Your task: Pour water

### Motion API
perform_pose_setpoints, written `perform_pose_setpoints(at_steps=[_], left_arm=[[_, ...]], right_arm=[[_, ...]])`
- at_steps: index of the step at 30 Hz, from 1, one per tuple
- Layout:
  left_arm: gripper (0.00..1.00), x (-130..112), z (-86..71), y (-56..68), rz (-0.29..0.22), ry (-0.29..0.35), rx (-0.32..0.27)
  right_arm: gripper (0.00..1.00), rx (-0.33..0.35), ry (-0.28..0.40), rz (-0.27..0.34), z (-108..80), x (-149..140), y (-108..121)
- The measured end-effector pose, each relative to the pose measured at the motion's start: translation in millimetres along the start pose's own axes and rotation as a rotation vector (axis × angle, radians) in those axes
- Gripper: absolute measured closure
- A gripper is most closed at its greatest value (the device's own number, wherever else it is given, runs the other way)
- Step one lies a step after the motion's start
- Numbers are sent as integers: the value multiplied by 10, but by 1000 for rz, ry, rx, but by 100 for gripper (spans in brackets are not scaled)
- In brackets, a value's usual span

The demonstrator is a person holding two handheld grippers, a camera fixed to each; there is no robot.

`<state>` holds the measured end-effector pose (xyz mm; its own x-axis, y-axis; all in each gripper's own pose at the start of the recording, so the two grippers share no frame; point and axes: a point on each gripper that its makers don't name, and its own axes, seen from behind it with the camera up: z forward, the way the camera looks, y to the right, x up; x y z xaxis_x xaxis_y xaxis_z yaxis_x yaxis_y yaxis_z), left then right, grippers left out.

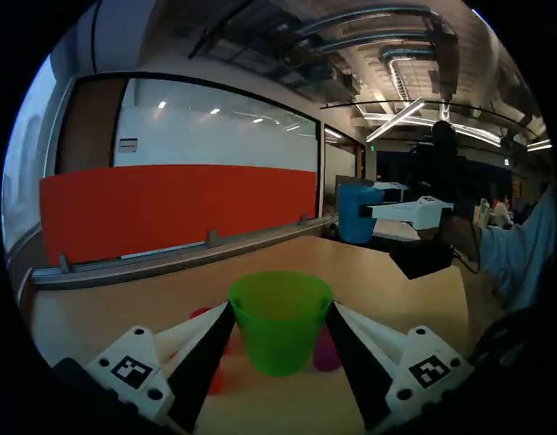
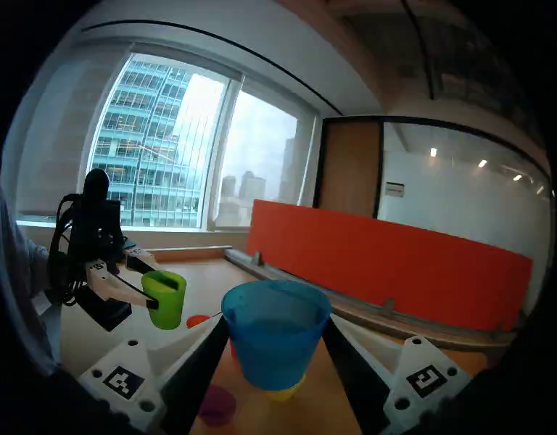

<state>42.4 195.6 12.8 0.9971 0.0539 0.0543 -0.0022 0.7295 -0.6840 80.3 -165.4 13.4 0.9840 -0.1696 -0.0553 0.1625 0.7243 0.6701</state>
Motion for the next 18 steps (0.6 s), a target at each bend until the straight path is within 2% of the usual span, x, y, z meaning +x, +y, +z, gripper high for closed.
perform_pose_setpoints(at_steps=[18], left_arm=[[14,11,54,275,12,8,-60]], right_arm=[[11,52,20,-176,142,357,-183]])
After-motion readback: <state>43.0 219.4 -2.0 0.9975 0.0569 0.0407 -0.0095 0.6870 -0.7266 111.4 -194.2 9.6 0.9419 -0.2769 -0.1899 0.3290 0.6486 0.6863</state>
